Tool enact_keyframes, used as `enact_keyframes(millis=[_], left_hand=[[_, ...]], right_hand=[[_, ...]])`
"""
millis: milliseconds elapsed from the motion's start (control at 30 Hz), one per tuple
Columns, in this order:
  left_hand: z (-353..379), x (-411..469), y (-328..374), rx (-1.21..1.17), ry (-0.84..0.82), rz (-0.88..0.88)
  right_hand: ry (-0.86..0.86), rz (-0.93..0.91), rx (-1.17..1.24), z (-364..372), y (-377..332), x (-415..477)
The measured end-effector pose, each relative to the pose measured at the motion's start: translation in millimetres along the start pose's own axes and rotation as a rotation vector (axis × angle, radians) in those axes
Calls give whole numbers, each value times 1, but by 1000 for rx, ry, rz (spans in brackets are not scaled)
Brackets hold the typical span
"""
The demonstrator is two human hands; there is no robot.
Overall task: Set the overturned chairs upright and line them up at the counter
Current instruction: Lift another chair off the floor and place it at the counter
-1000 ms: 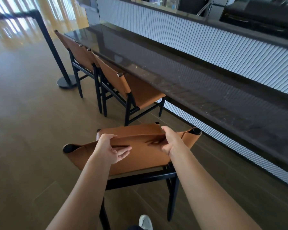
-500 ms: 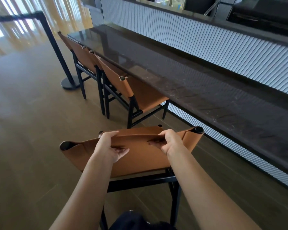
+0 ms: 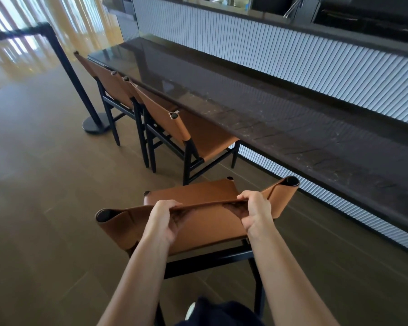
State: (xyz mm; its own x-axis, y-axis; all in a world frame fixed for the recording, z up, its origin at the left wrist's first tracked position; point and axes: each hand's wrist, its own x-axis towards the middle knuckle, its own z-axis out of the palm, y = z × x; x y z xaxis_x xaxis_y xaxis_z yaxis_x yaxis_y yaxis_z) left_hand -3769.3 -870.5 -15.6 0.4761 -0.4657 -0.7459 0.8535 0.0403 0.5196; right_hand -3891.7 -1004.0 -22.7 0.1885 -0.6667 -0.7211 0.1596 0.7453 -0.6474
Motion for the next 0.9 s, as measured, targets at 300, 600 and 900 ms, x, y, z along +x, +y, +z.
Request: enact_keyframes(millis=[300, 600, 900], left_hand=[[7, -4, 9, 44, 27, 80], [54, -5, 11, 198, -138, -5], [93, 2, -9, 301, -265, -115]], right_hand=[[67, -45, 80, -3, 10, -16], [156, -138, 270, -37, -12, -28], [273, -246, 375, -70, -31, -41]])
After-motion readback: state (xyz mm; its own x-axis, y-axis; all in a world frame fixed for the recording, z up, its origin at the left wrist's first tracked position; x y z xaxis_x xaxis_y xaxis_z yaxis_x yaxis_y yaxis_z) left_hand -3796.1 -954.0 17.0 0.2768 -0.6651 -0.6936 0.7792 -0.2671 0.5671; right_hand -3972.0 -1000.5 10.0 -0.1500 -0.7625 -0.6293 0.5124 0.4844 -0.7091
